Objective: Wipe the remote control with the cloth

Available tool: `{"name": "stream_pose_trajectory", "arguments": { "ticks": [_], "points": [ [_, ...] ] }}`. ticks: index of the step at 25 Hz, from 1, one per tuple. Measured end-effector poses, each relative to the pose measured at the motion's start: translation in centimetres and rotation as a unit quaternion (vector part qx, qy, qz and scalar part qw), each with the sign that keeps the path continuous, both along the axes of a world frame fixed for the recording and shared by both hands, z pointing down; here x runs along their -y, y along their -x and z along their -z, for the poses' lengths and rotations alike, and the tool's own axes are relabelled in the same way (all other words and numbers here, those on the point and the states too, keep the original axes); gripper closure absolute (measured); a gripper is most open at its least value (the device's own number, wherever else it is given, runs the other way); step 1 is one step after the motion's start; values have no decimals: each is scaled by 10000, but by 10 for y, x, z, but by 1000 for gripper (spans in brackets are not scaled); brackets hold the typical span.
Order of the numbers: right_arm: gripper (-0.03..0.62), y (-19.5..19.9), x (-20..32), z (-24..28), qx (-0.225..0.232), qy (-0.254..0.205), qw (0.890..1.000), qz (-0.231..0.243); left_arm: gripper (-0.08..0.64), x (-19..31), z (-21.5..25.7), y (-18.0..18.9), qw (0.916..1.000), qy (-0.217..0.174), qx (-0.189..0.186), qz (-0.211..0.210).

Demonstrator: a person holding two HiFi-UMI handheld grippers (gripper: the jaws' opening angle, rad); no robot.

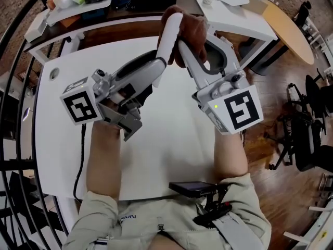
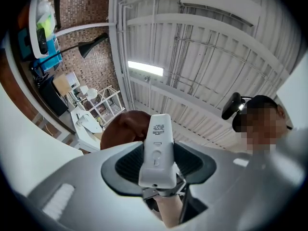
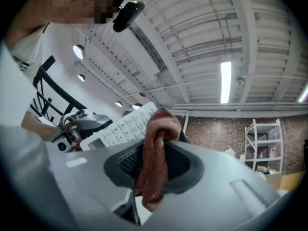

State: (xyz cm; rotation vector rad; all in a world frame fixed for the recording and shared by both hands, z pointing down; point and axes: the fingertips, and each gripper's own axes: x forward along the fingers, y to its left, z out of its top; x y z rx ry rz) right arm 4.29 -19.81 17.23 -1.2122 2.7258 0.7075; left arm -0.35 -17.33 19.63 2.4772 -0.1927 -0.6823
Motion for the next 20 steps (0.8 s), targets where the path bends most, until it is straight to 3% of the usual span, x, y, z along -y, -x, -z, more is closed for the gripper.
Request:
{"name": "stream_pose_trajectory", "arguments": {
  "ticks": [5,15,18,20],
  "points": [
    [505,29,-11,-9,-313,19,9979,567,347,-1,10,8,9990,92,-412,-166],
    [505,70,-29,-39,-1152,85,9853,1261,347,9,22,40,9955,173,-935,-13],
    [505,76,-33,-59,-1670,225,9758,1394,347,12,22,47,9958,128,-871,264],
    [504,78,-35,-73,-2039,362,9674,1457,347,16,19,49,9964,27,-585,611]
  ]
}}
